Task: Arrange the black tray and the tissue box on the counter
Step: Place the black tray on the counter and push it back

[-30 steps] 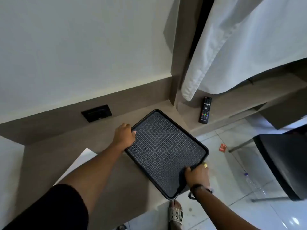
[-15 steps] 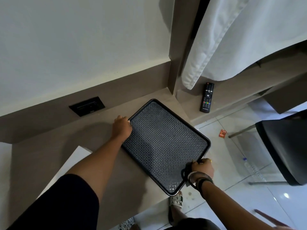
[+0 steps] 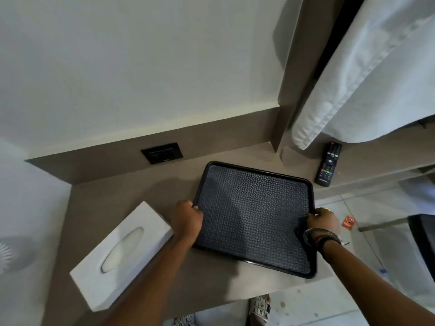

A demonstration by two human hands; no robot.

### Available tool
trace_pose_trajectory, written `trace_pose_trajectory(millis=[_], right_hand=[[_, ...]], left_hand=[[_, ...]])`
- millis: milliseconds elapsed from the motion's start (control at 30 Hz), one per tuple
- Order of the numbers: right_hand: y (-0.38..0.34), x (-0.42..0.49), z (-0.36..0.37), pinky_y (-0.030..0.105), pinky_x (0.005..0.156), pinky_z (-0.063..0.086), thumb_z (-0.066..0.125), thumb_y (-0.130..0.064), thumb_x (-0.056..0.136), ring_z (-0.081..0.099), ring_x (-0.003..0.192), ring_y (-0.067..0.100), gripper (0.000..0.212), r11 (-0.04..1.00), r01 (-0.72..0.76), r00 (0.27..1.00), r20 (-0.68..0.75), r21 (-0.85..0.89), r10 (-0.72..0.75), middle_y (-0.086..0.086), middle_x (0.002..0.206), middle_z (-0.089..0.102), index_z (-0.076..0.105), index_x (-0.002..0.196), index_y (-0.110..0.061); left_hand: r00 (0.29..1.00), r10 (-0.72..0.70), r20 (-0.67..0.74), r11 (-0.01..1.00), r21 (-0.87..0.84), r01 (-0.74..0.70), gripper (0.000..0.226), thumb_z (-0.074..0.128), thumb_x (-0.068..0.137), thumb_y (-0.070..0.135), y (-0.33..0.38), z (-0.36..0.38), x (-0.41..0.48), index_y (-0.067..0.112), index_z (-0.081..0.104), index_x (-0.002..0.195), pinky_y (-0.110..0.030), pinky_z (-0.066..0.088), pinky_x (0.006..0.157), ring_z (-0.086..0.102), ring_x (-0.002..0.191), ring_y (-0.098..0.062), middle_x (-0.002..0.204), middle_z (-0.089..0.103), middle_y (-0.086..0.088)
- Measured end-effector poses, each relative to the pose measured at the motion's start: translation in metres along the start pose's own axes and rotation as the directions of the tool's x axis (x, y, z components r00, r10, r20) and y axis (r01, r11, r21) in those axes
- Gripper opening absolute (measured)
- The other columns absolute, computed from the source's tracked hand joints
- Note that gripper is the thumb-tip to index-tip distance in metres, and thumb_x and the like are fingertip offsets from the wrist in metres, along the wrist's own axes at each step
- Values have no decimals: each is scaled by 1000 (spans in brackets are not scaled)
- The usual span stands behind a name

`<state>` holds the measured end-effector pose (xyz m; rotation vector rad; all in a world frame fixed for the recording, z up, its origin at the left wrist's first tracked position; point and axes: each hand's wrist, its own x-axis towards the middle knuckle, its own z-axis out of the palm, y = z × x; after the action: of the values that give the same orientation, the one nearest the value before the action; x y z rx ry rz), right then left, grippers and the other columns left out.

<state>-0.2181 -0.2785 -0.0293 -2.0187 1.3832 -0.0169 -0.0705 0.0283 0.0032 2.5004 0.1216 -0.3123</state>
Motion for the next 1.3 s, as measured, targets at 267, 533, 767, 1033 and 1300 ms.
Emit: trace_pose_trajectory(millis=[267, 533, 767, 1033, 1300], right_hand=[[-18, 11, 16, 39, 80, 47, 61, -6, 80, 61, 92, 42, 19, 985, 167, 979, 125, -37, -161, 26, 100, 69, 71, 95, 0], [-29, 11, 22, 37, 72, 47, 57, -3, 78, 61, 82, 39, 12, 951, 305, 936, 195, -39, -293, 25, 91, 68, 68, 83, -1], [-9, 20, 23, 31, 86, 40, 54, -8, 90, 57, 102, 37, 25, 915, 404, 879, 274, 7, -390, 22, 115, 60, 64, 112, -2], [31, -41, -3, 52, 106, 33, 51, -43, 92, 35, 131, 39, 67, 701, 678, 733, 134, -221, -667, 25, 147, 35, 33, 141, -2], [108, -119, 9, 47, 111, 20, 40, -57, 88, 23, 143, 30, 77, 230, 936, 343, 546, -266, -764, 15, 155, 24, 35, 144, -5]], left_hand=[[993, -121, 8, 990, 69, 120, 42, 57, 92, 10, -60, 12, -79, 13, 34, 57, -32, 32, 60, 44, 62, -21, 63, 44, -9], [983, -180, -44, 984, 9, 181, 48, 56, 91, 7, -64, 13, -93, 20, 29, 54, -29, 23, 48, 35, 52, -13, 55, 32, 2], [975, -203, -86, 979, -9, 203, 30, 54, 94, 9, -67, 25, -101, 9, 46, 66, -33, 36, 56, 53, 64, -27, 65, 46, -6], [972, 192, -136, 931, 339, -136, 58, 54, 96, 35, -64, 34, -136, -2, 45, 139, -51, 41, 110, 44, 134, -39, 146, 45, -26], [798, 483, 360, 703, 384, -599, 92, 36, 93, 69, -103, 92, -209, 7, 13, 156, -38, -3, 122, -2, 154, -26, 166, 3, -16]])
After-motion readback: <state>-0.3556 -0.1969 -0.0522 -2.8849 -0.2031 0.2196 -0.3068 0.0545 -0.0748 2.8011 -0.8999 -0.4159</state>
